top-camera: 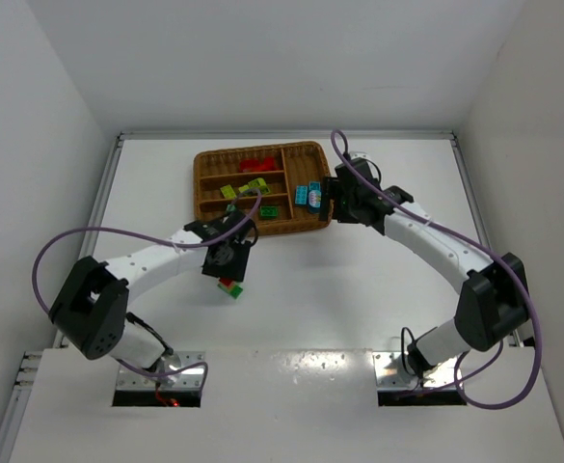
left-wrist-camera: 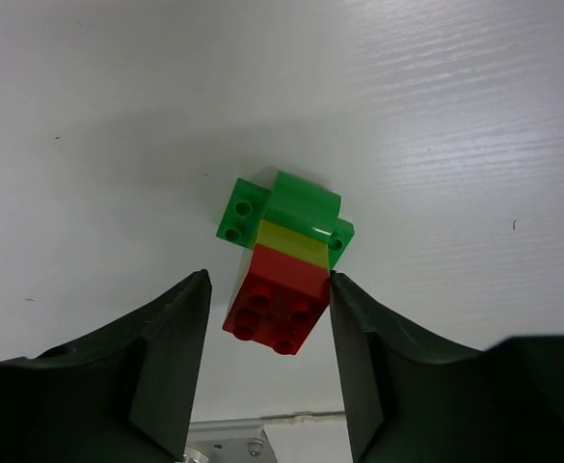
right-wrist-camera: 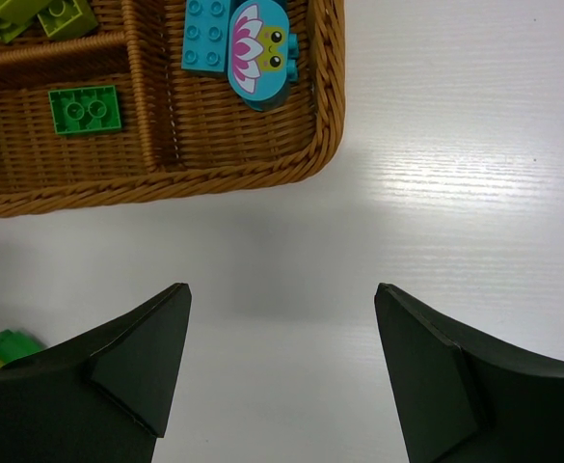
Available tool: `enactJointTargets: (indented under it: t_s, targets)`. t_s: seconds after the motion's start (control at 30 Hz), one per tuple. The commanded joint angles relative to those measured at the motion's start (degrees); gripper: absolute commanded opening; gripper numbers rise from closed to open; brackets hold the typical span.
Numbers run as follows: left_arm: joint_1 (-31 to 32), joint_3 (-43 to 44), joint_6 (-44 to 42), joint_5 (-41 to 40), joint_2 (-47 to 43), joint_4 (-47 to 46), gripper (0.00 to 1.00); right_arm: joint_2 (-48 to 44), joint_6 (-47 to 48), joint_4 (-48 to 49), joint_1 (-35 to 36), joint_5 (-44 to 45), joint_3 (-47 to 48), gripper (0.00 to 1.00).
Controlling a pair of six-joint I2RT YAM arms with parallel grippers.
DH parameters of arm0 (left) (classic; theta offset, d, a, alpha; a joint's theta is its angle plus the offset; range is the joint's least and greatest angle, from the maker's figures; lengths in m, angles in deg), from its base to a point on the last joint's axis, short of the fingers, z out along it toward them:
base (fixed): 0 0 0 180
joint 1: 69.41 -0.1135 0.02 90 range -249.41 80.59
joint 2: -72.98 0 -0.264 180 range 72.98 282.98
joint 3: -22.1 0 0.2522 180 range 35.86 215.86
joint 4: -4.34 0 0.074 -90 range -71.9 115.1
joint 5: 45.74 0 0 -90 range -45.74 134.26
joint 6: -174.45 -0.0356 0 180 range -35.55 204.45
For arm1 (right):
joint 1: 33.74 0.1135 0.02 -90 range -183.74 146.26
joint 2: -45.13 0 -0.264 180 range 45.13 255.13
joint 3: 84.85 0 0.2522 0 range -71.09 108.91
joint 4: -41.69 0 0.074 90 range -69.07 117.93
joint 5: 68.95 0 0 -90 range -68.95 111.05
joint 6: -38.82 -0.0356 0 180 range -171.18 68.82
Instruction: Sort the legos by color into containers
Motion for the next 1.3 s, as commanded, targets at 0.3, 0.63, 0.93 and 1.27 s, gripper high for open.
enactJointTargets:
  t_s: [0.3,0.63,0.93,1.27]
  targets:
    - [0.6,3.6,0.2,0.2,1.2,3.3,0.35,1.5,0.1,0.2,0.3,-0.9,2.7,0.78]
    - [-6.7,14.9,-5.2,19.3,-0.8,4.8,0.00,-2.5,2.2,2.5,-1.0,-12.2,0.8,0.79]
    - [-16.1,17.1,-5.9,52.1,1.1,-7.9,0.00,-11.5,6.9,5.5,-2.8,-34.9,-5.0,0.79]
    - [-17.4,15.3,2.6,43.6,0.0,-12.0,0.00,-8.6,-8.2,17.1,5.3,-32.3,-10.5,0.64]
